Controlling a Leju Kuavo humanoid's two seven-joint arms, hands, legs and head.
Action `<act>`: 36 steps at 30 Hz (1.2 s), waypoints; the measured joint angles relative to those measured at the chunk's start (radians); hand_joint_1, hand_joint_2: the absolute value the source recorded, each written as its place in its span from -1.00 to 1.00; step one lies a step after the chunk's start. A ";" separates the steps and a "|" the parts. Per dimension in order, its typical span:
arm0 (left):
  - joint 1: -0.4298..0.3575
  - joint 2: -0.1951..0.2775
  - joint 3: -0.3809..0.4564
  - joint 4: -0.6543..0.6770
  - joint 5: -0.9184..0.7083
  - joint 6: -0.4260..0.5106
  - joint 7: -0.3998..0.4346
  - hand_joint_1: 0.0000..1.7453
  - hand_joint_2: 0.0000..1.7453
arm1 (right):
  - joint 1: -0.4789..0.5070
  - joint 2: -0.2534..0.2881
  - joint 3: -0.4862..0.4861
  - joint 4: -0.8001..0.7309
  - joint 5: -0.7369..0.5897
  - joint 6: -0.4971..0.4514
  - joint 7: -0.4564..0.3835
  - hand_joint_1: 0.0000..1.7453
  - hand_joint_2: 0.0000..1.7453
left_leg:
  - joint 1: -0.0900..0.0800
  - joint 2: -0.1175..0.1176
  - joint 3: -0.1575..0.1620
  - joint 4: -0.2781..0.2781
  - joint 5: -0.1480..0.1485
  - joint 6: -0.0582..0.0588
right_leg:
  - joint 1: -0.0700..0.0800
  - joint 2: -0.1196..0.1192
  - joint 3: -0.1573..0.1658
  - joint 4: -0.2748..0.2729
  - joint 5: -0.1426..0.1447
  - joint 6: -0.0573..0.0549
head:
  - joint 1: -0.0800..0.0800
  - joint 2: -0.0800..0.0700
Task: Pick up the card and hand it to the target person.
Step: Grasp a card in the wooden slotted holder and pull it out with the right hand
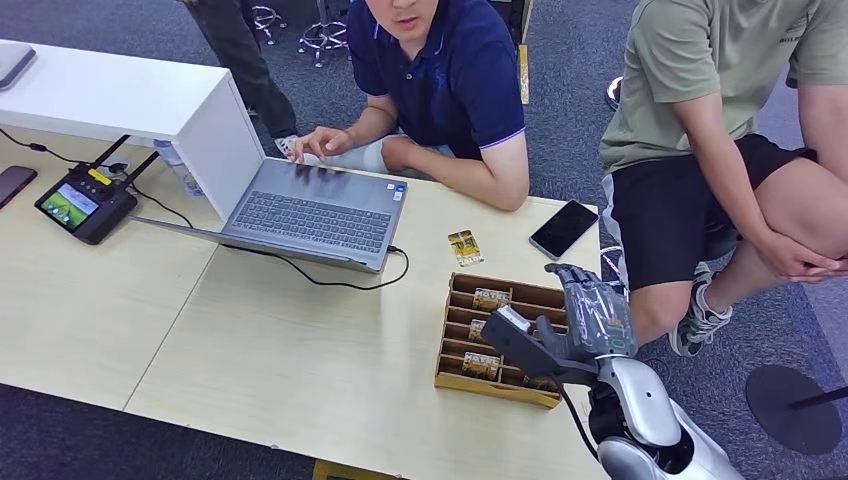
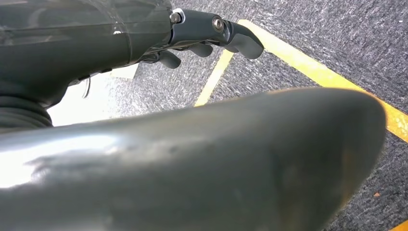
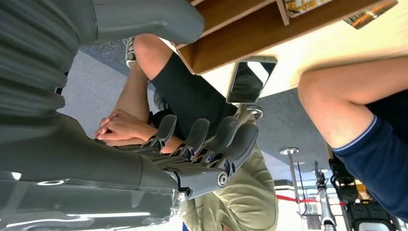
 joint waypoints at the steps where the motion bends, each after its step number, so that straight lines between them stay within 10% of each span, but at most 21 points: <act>1: 0.000 0.000 0.000 0.000 0.001 0.001 0.001 -1.00 -1.00 | 0.004 -0.001 0.000 0.000 0.002 0.004 0.000 -0.30 1.00 | 0.000 0.000 0.000 0.000 0.000 0.000 | 0.000 0.000 0.000 0.000 0.000 0.000 | 0.000 0.000; 36: 0.000 0.000 0.000 0.003 0.017 0.010 0.007 -1.00 -1.00 | 0.085 -0.021 -0.032 0.000 -0.008 0.025 0.000 -0.07 1.00 | 0.000 0.000 0.000 0.000 0.000 0.000 | 0.000 0.000 0.000 0.000 0.000 0.000 | 0.000 0.000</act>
